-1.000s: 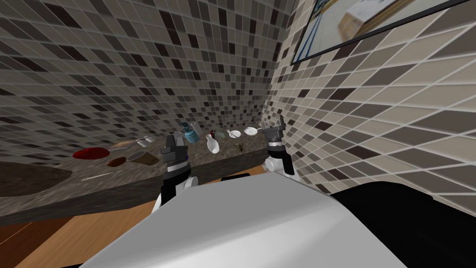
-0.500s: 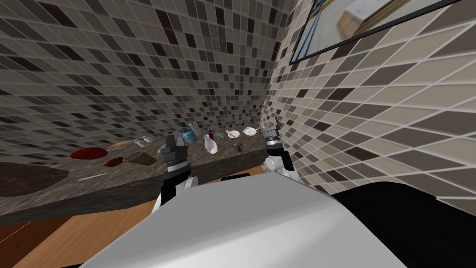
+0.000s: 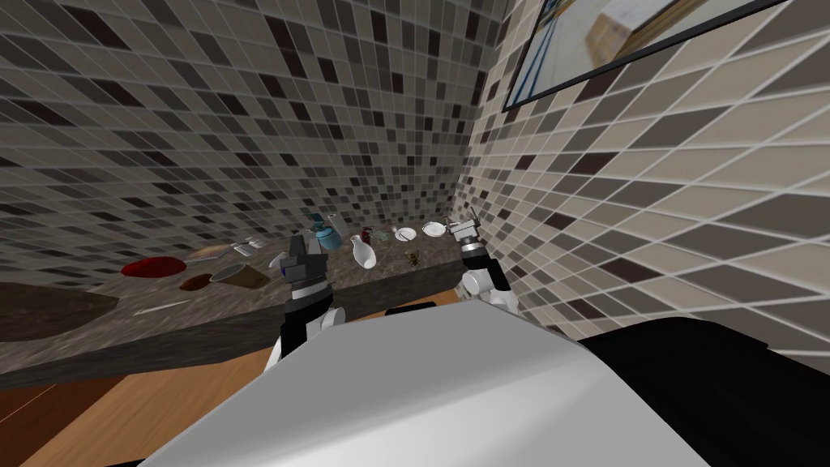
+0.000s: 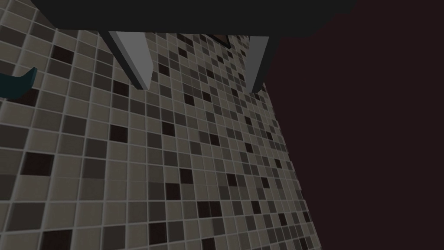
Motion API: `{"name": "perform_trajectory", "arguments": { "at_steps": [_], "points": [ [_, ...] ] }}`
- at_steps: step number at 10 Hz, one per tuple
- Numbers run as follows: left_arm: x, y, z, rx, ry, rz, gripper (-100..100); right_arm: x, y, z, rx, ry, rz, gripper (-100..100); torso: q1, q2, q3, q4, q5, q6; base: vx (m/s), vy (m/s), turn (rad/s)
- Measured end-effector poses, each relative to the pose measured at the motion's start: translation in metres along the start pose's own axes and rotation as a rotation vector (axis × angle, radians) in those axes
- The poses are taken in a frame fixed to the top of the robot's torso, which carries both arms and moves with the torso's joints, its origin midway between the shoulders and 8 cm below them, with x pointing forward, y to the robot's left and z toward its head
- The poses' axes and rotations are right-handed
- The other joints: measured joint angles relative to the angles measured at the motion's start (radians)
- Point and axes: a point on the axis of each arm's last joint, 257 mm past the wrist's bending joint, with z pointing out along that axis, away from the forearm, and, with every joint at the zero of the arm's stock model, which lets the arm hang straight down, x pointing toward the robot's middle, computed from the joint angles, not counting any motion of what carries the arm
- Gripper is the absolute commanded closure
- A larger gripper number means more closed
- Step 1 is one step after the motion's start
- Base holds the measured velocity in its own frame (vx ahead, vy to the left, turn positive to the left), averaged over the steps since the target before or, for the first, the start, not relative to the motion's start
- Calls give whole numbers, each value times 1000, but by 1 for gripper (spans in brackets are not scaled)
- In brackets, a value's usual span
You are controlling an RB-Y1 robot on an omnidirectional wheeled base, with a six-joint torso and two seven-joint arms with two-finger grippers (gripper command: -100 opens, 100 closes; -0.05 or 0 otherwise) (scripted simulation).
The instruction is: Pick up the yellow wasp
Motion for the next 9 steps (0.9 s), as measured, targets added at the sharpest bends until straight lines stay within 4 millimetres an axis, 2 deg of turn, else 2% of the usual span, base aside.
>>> {"name": "perform_trajectory", "arguments": {
  "at_steps": [5, 9],
  "points": [
    [0, 0, 0, 0, 0, 0, 0, -20, -31, 6, 109, -61, 190, -100, 0, 0, 0, 0, 0, 0, 2, -41, 19],
    [0, 0, 0, 0, 0, 0, 0, -35, -64, 10, 210, -128, 355, -100, -1, 0, 0, 0, 0, 0, 5, -41, 22]
  ]
}}
